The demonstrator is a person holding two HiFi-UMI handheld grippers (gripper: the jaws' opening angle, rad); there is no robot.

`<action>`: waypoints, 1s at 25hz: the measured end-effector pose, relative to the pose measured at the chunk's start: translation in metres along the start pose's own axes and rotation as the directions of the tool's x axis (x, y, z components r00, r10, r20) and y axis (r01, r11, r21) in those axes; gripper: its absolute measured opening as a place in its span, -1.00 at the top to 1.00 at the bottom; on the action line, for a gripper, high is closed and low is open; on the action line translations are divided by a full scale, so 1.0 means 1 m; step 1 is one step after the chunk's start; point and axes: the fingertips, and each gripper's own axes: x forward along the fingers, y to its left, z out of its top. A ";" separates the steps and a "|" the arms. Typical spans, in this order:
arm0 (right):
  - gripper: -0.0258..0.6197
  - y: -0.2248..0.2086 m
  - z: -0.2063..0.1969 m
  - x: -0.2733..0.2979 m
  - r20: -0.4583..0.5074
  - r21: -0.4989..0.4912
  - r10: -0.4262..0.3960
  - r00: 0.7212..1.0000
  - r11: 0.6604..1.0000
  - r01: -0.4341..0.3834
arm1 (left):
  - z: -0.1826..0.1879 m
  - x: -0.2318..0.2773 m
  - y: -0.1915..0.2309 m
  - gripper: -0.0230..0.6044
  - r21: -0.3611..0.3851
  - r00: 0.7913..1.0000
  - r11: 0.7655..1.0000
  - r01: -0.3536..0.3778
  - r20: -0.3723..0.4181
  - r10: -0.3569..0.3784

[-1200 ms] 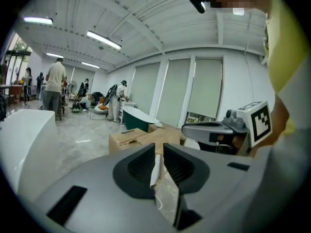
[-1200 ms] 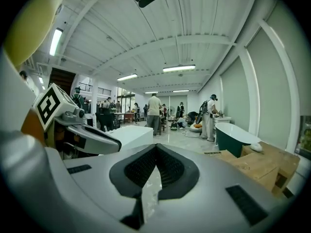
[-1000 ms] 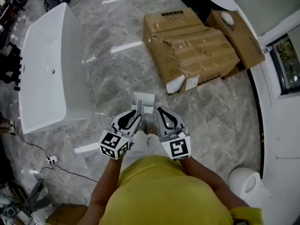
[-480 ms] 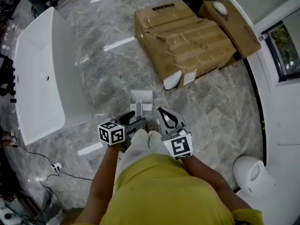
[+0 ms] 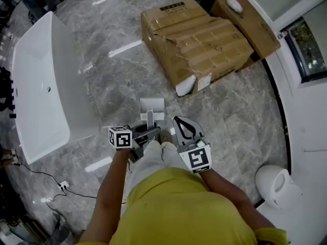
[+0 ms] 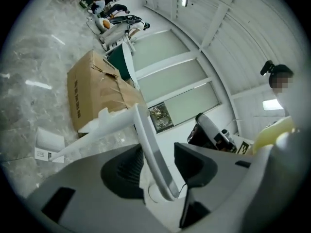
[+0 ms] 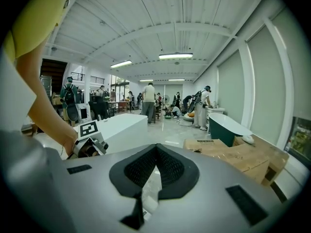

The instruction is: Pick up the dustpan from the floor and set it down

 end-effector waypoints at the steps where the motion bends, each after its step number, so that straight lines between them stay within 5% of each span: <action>1: 0.89 0.000 0.000 0.000 0.000 0.003 -0.002 1.000 1.000 0.002 | 0.000 0.001 -0.001 0.33 0.007 1.000 1.000 -0.003 -0.010 0.003; 3: 0.89 0.000 0.001 -0.001 0.001 0.005 -0.005 1.000 1.000 0.005 | -0.003 0.002 0.001 0.48 0.034 0.999 0.999 -0.031 -0.043 0.032; 9: 0.89 0.002 -0.001 0.000 -0.003 0.002 -0.005 1.000 1.000 0.005 | 0.009 -0.002 -0.013 0.47 0.058 1.000 0.998 -0.029 -0.005 0.029; 15: 0.89 0.000 0.003 0.003 0.002 0.022 -0.009 1.000 1.000 0.009 | 0.038 -0.008 -0.063 0.43 0.072 0.995 0.997 0.024 0.095 -0.031; 25: 0.89 -0.003 0.023 0.000 0.055 0.057 -0.030 0.998 0.998 0.027 | 0.053 -0.010 -0.144 0.40 0.178 0.992 0.983 0.034 0.113 -0.054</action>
